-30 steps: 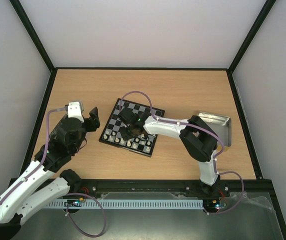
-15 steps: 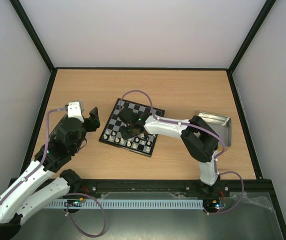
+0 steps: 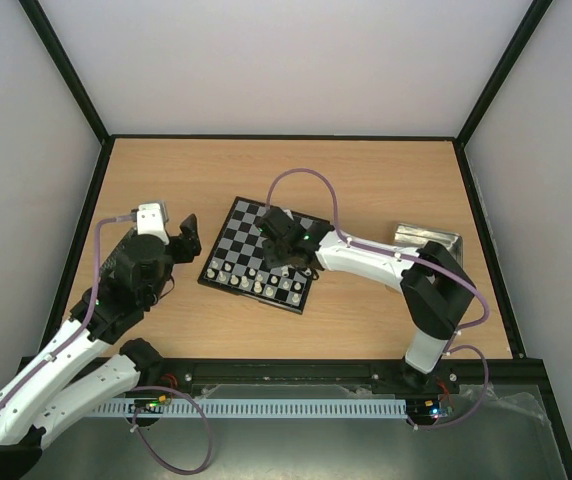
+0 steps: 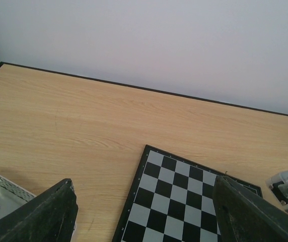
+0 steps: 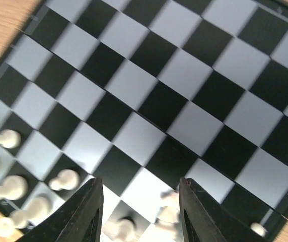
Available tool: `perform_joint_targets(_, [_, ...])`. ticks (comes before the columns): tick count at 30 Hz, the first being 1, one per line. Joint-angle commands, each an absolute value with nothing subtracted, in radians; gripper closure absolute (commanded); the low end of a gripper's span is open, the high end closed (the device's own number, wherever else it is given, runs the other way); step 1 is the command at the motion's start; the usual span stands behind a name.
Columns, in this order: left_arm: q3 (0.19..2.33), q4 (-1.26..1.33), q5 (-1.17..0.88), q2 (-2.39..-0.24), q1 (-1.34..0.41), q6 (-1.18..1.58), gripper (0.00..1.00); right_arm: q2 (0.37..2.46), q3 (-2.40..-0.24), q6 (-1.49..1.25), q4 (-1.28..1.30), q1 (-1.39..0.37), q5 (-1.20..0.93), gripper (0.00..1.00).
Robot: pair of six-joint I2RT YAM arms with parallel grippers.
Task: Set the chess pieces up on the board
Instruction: Pick up the chess piece from the chessboard.
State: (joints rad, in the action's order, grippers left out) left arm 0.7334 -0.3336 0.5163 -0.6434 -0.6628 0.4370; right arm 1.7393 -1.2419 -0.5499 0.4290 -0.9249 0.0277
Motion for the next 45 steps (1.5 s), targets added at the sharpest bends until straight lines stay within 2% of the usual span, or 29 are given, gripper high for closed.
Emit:
perform_joint_targets(1, [0.722,-0.31,0.526,-0.648,-0.663,0.442,0.24,1.731,-1.188,-0.577,0.507,-0.905,0.046,0.59])
perform_joint_targets(8, [0.725,-0.311,0.523,-0.659,-0.661,0.441,0.23,1.762,-1.186,-0.545,0.525,-0.903,-0.054,0.6])
perform_joint_targets(16, [0.725,-0.314,0.523,-0.659,-0.661,0.442,0.23,1.786,-1.186,-0.556,0.553,-0.902,-0.031,0.68])
perform_joint_targets(25, [0.725,-0.317,0.523,-0.656,-0.66,0.442,0.22,1.812,-1.175,-0.56,0.554,-0.901,-0.043,0.7])
perform_joint_targets(33, [0.723,-0.317,0.523,-0.655,-0.66,0.444,0.22,1.833,-1.169,-0.562,0.546,-0.901,-0.046,0.79])
perform_joint_targets(38, [0.723,-0.317,0.52,-0.658,-0.66,0.446,0.22,1.84,-1.168,-0.562,0.543,-0.901,-0.05,0.88])
perform_joint_targets(45, [0.718,-0.302,0.474,-0.671,-0.66,0.468,0.22,1.788,-1.156,-0.548,0.459,-0.897,-0.008,0.88])
